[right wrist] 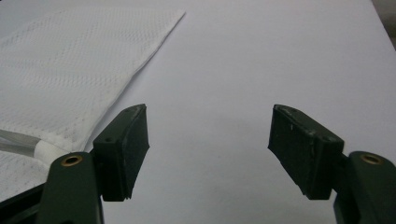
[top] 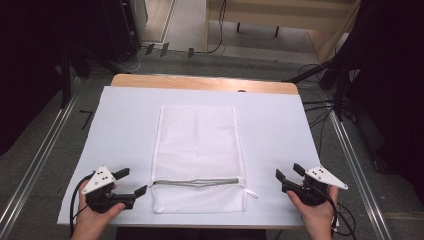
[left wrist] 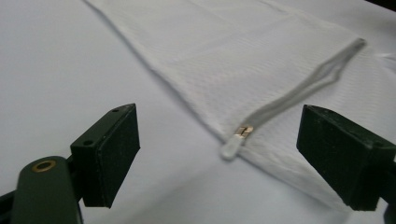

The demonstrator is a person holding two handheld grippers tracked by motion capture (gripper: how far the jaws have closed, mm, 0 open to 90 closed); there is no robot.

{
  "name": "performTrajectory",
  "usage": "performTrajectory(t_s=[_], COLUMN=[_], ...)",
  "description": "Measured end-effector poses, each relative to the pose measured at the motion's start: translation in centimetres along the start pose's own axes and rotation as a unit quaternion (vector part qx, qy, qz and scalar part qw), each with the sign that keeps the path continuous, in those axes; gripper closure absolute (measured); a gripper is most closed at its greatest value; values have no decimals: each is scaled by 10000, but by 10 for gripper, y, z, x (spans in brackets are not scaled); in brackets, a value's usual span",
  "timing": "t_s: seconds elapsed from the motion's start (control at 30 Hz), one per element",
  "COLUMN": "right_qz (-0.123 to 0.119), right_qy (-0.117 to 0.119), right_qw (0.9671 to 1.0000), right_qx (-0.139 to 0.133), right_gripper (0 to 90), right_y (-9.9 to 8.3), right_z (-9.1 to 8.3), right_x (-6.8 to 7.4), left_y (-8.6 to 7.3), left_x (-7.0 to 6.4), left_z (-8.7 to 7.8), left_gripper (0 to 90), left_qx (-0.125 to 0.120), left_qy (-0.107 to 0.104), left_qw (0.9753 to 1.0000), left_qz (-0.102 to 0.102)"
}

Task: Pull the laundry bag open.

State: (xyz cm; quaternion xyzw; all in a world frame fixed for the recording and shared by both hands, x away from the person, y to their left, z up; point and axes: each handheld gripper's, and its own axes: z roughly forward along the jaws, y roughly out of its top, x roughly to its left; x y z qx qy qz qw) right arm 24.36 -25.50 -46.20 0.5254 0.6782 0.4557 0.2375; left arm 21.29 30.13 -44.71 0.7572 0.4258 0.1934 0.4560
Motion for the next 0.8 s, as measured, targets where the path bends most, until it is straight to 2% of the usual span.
performTrajectory(t_s=[0.07, 0.1, 0.13, 0.2, 0.33, 0.4, 0.47, 0.53, 0.6, 0.8], right_qz=[3, 4, -11, 9, -7, -53, -113, -202, -231, -271], right_qy=[-9, -1, -2, -16, 13, 80, 158, 120, 49, 13], right_qw=[10000, 10000, 10000, 10000, 10000, 10000, 9998, 9997, 9997, 9996], right_qx=[-24, -28, -33, -60, -60, -23, -12, -35, -27, 45], right_gripper=[293, 292, 290, 282, 246, 221, 205, 184, 177, 171], right_y=[0, 0, 0, 1, 1, 1, 1, 1, 1, -1], right_z=[-1, -1, -1, -3, -4, -5, -6, -6, -5, -3], right_x=[-1, -2, -3, -4, -7, -8, -8, -6, -5, -4], left_y=[0, 1, 0, 0, -2, -3, -4, -5, -5, -4], left_x=[9, 12, 18, 27, 41, 50, 57, 60, 59, 56], left_z=[-4, -5, -8, -12, -15, -16, -17, -17, -17, -14], left_gripper=[134, 133, 127, 87, 65, 22, 21, 21, 21, 10], left_qx=[-70, -116, -252, -398, -477, -537, -555, -537, -522, -399], left_qy=[130, 104, -32, -139, 167, 178, 262, 289, 323, 318], left_qw=[9999, 9998, 9993, 9986, 9986, 9981, 9973, 9969, 9969, 9981], left_qz=[-60, -153, -269, -323, -137, -236, -410, -497, -497, -350])
